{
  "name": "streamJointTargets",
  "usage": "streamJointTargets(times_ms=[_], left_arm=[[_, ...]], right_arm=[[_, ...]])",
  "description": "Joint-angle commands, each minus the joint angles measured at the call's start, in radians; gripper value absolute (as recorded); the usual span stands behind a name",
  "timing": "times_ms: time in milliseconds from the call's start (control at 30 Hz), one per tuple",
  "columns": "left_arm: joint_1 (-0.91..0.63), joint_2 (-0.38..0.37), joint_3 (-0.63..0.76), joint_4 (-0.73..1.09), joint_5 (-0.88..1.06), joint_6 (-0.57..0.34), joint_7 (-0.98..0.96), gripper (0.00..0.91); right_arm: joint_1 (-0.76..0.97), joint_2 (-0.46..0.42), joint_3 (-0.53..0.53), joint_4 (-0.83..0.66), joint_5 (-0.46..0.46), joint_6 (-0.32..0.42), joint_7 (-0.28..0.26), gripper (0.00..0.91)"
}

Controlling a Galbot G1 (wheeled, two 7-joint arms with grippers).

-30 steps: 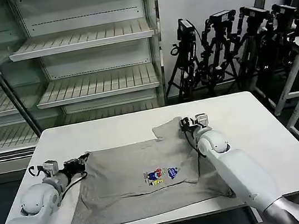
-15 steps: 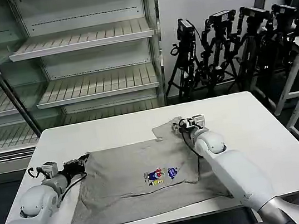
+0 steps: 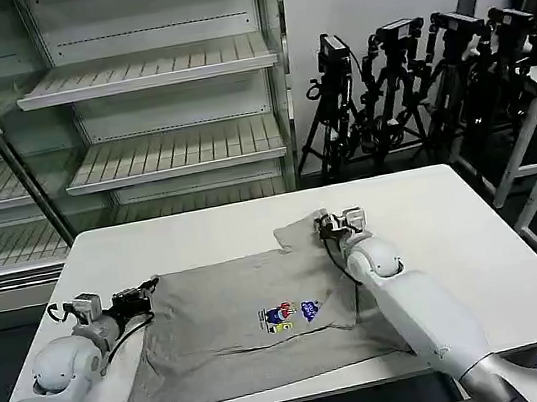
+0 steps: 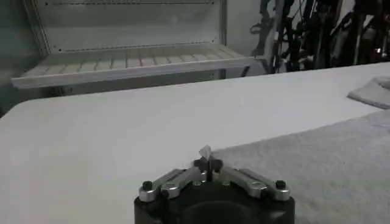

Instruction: Fold and organize the clothes.

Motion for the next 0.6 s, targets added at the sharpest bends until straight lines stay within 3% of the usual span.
streamJointTargets(times_ms=[33,367,600], left_arm=[[0.001,-0.004,0.003,0.000,0.002,-0.013,0.002,0.071],[-0.003,-0.004,-0.011,-0.022,0.000,-0.025,0.009,0.060],[0.018,0.004,-0.053,-0.062,-0.006,-0.028,0.011,0.071]], right_arm=[[-0.004,-0.001,0.002,0.000,-0.003,0.008,-0.001,0.000],[-0.009,-0.013,0.014,0.046,-0.001,0.028,-0.002,0.000],[-0.038,-0.042,0.015,0.158,0.016,0.032,0.005,0.000]])
